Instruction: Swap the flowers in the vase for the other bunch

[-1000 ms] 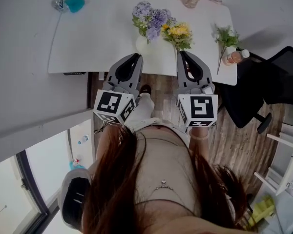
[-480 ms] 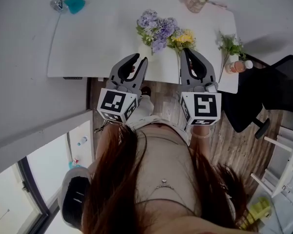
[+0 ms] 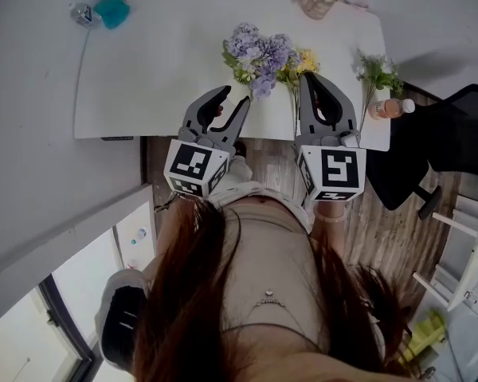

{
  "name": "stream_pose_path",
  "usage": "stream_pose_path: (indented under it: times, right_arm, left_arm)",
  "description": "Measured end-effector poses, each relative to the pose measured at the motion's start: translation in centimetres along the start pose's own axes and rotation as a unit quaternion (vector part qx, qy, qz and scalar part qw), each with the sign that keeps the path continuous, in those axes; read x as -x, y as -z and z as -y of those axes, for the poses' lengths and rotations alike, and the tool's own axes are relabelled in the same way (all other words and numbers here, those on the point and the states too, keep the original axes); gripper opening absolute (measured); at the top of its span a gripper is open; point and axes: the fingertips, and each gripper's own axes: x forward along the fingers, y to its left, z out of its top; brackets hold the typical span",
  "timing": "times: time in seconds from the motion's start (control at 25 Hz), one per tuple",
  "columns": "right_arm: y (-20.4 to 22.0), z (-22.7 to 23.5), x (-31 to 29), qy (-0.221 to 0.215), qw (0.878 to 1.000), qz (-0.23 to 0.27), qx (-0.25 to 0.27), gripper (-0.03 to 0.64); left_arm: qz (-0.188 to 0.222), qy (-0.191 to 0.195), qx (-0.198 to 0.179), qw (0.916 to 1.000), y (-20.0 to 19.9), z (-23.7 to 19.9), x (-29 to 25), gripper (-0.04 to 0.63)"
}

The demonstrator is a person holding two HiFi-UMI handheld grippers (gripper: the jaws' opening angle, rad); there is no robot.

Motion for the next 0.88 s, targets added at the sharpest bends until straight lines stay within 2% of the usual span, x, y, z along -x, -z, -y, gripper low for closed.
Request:
stream_pose_path:
  times: [0.6,0.76,0.88]
  right_arm:
    - [-0.5,1.2,-3.2,0.043,0.999,0.002,0.007,0.028]
    - [-0.5,1.5,-3.2,0.045,0.999,0.0,0.007,0.028]
    - [-0.5,1.6,-3.2,0.042,0.999,0.0,0.006,0.028]
  left_arm:
    - [-0.053,0.054,-0.038,0.9964,2.4,-1.3,-3.4,0.235]
    - [-0.051,0.06,-0.018,0.9967,2.3,-0.9,-3.8,0.246]
    - [-0.045,0.045,-0.007,0.998,2.0,-1.3,-4.0,0.255]
